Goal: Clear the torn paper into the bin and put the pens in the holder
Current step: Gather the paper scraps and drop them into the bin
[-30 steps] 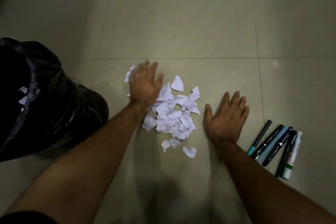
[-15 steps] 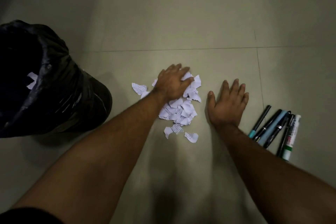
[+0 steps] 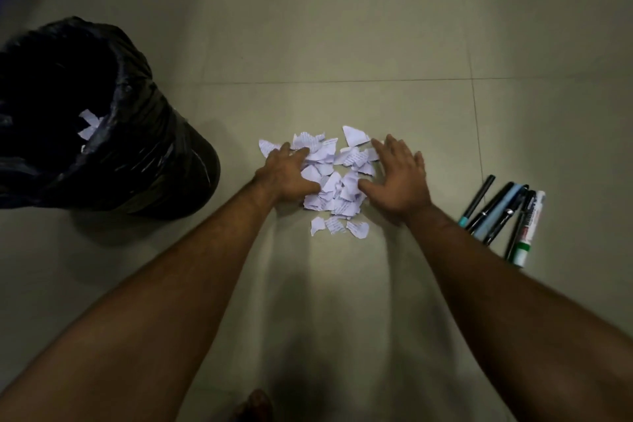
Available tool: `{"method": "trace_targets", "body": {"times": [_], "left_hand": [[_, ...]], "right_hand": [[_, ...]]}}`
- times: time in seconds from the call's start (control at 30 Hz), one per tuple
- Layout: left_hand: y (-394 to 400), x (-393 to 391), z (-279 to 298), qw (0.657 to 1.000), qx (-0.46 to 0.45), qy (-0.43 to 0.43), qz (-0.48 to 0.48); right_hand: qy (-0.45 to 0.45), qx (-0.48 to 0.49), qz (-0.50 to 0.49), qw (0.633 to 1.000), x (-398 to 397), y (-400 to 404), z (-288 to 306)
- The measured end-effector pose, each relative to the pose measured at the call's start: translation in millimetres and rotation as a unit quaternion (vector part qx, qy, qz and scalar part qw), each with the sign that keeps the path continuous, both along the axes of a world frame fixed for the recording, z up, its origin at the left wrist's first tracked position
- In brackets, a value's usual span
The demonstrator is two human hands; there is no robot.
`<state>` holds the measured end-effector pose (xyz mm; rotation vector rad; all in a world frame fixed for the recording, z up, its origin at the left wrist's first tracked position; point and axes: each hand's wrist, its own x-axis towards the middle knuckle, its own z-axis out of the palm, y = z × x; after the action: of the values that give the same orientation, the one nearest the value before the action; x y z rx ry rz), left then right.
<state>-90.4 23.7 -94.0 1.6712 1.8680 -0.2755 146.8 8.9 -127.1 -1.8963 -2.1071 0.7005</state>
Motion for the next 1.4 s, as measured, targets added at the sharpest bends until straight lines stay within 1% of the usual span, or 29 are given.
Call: {"method": "trace_targets", "body": {"times": [0.07,0.17,0.23,0.3,0.37,0.5,0.67,0.73,0.83,0.97,1.13,1.27,1.33,1.4], "left_hand": [[-6,10,-3,1.0,-0.016,-0.002,-0.022],[-18,24,-6,0.996,0.001,0.021,-0.091],[-27,33,-6,0.99,0.041,0.067,-0.117],[-36,41,-2,0.986,0.102,0.095,-0.096],[-44,45,-2,0.981,0.147,0.097,-0.083],[-50,45,-3,0.982,0.159,0.06,-0.082],[-55,47,-3,0.986,0.168,0.01,0.006],[-56,49,2,0.983,0.171,-0.016,0.071],[-57,49,12,0.965,0.181,-0.061,0.178],[-53,47,32,0.948,0.182,-0.085,0.245],[-41,37,77,0.923,0.206,-0.123,0.302],[-32,13,129,0.892,0.22,-0.165,0.359],[-26,-6,155,0.88,0.226,-0.186,0.375],[-19,-27,184,0.872,0.239,-0.187,0.384]], "right_hand": [[-0.012,-0.015,0.036,0.999,-14,-1,9],[-0.063,-0.008,0.083,0.995,-23,-4,14],[-0.097,-0.003,0.089,0.991,-25,-8,19],[-0.116,-0.006,0.075,0.99,-28,-13,20],[-0.103,-0.004,0.046,0.994,-30,-20,22],[-0.067,-0.019,0.026,0.997,-34,-28,17],[-0.017,-0.035,-0.004,0.999,-34,-29,15],[0.017,-0.05,-0.035,0.998,-33,-30,17],[0.07,-0.066,-0.097,0.991,-32,-30,24],[0.126,-0.079,-0.154,0.977,-27,-22,42],[0.193,-0.077,-0.169,0.964,-47,-11,90],[0.304,-0.089,-0.178,0.932,-78,3,141],[0.341,-0.081,-0.165,0.922,-98,11,169],[0.368,-0.069,-0.146,0.916,-122,19,199]]}}
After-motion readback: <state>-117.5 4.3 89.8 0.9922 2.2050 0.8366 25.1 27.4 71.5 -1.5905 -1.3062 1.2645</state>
